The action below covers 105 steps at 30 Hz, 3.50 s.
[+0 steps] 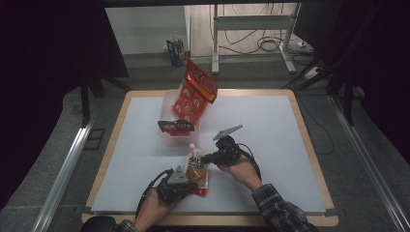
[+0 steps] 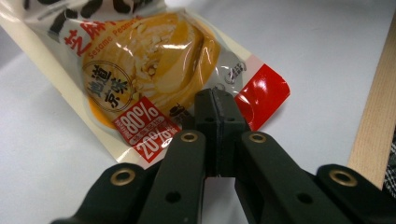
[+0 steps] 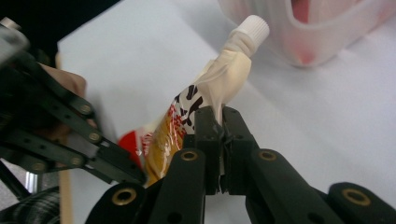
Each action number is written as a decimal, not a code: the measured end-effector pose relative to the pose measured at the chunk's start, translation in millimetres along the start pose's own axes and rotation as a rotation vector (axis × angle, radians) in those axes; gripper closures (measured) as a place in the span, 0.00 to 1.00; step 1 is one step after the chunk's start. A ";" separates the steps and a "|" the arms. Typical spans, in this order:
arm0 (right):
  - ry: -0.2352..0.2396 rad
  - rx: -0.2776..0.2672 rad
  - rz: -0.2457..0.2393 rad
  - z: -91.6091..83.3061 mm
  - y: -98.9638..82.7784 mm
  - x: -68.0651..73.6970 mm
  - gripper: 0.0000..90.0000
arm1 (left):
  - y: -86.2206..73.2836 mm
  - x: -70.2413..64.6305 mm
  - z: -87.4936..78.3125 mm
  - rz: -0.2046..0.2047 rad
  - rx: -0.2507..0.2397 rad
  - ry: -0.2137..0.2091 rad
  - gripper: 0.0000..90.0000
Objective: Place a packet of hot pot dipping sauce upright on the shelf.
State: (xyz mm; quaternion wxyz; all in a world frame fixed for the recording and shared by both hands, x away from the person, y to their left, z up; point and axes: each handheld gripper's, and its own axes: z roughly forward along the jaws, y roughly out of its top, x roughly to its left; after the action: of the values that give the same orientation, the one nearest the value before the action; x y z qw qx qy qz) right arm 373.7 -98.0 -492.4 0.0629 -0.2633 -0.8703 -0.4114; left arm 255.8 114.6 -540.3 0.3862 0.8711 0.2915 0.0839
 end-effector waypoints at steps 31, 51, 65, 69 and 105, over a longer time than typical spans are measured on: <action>-0.058 -0.170 -0.077 -83.4 39.7 19.6 0.97 | -5.1 2.6 -25.7 -0.062 -0.150 0.027 0.17; -0.148 -0.217 -0.088 -111.2 73.9 1.3 0.98 | -13.7 7.9 -34.4 -0.043 -0.132 0.101 0.01; -0.146 -0.177 -0.110 -93.1 104.2 -19.3 0.98 | -14.6 8.7 -32.9 -0.032 -0.112 0.107 0.00; -0.136 -0.166 -0.117 -86.5 109.9 -23.3 0.98 | -14.6 8.5 -32.0 -0.026 -0.103 0.107 0.00; -0.040 -0.114 -0.158 -7.6 160.2 -21.9 0.98 | -15.0 8.0 -29.1 -0.005 -0.066 0.104 0.01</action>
State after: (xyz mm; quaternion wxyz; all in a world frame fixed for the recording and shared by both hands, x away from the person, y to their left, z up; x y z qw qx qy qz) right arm 473.3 -28.9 -385.2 -0.0025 -0.2051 -0.8646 -0.4586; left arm 244.8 145.4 -531.7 0.3993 0.8517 0.3102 0.1376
